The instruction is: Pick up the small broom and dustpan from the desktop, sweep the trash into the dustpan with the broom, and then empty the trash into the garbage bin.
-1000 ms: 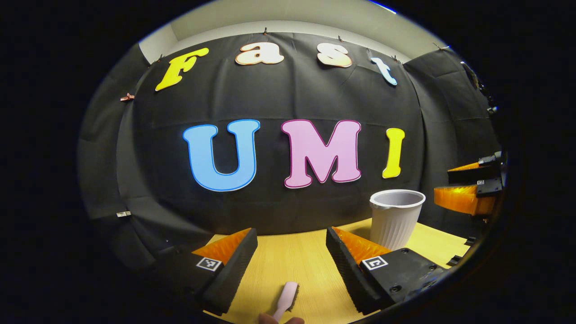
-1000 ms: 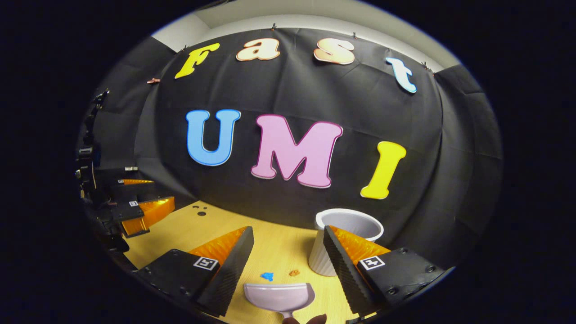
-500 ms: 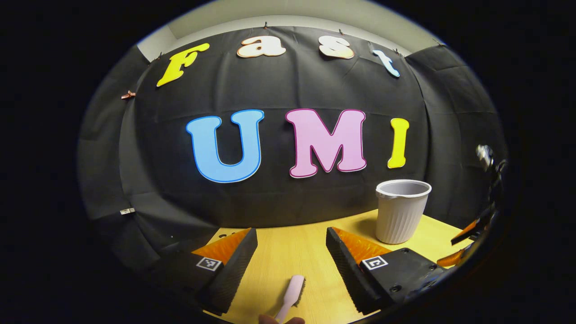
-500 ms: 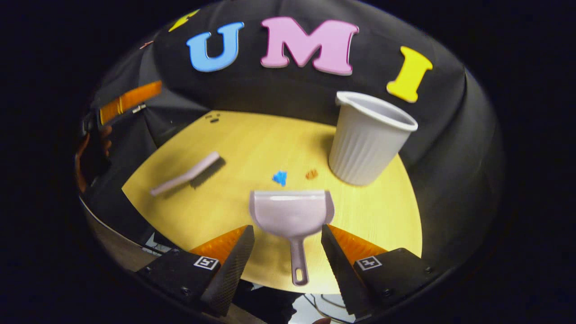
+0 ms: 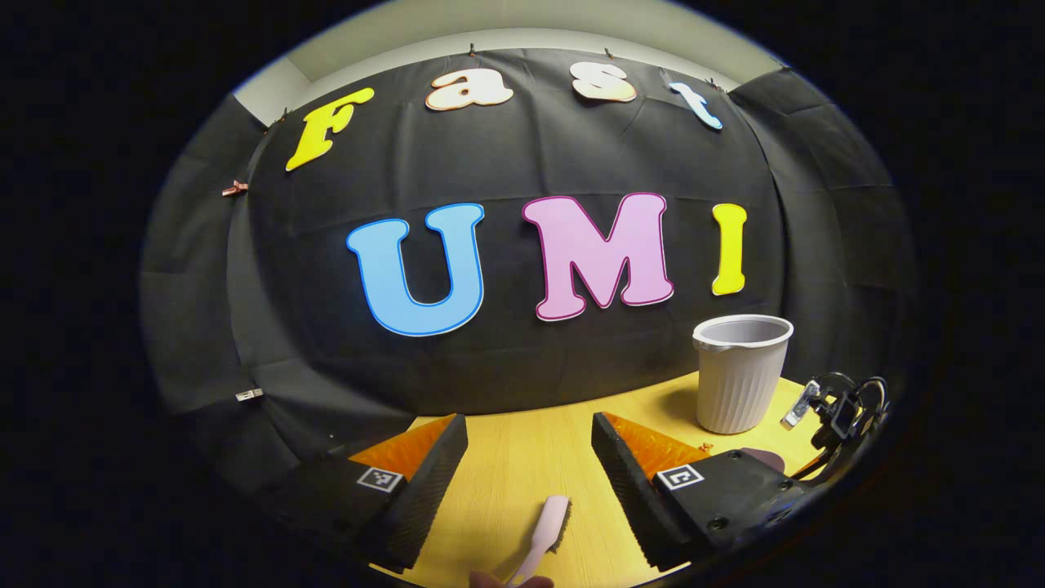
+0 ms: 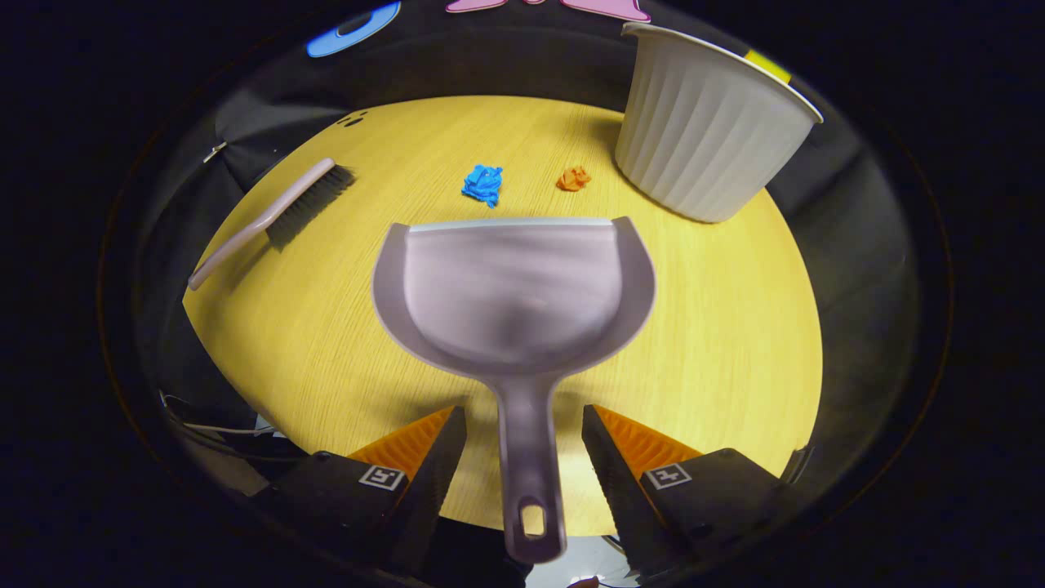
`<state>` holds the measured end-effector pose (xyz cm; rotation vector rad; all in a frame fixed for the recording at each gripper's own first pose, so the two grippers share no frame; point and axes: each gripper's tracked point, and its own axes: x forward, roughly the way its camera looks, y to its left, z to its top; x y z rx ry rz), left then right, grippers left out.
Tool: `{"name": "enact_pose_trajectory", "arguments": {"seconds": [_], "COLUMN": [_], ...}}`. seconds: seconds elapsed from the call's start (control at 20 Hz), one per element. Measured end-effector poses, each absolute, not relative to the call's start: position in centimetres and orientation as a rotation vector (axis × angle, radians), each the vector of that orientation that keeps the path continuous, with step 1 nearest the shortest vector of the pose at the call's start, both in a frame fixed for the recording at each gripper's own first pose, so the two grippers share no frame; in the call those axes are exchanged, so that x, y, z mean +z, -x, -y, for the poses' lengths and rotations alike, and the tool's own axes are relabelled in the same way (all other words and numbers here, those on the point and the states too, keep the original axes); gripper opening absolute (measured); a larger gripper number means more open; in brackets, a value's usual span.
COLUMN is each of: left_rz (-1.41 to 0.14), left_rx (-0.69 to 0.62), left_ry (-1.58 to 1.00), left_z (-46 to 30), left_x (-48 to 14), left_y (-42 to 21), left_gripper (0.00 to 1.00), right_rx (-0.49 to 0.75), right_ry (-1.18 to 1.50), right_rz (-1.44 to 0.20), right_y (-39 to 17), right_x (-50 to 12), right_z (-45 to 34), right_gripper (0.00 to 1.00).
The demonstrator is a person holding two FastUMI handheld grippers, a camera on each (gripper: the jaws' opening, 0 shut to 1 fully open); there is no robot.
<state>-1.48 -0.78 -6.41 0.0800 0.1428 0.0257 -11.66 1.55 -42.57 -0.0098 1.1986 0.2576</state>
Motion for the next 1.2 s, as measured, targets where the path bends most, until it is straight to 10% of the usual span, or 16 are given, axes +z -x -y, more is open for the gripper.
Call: {"name": "enact_pose_trajectory", "arguments": {"seconds": [0.4,0.55,1.2], "left_rz": [-0.201,-0.26,-0.945], "left_rx": [0.079,0.108,-0.192], "left_ry": [-0.088,-0.096,0.042], "left_z": [-0.6,-1.5,0.0], "left_x": [-8.6,-10.4,-32.3], "left_y": [2.0,1.8,3.8], "left_gripper": [0.97,0.97,0.95], "right_rx": [0.255,0.252,0.326], "right_ry": [-0.028,-0.025,-0.001], "right_rz": [-1.244,-1.26,-1.131], "right_y": [9.1,8.7,11.8], "right_x": [-44.0,-44.3,-39.8], "right_z": [-2.4,-2.4,0.4], "right_gripper": [0.71,0.39,0.37]}}
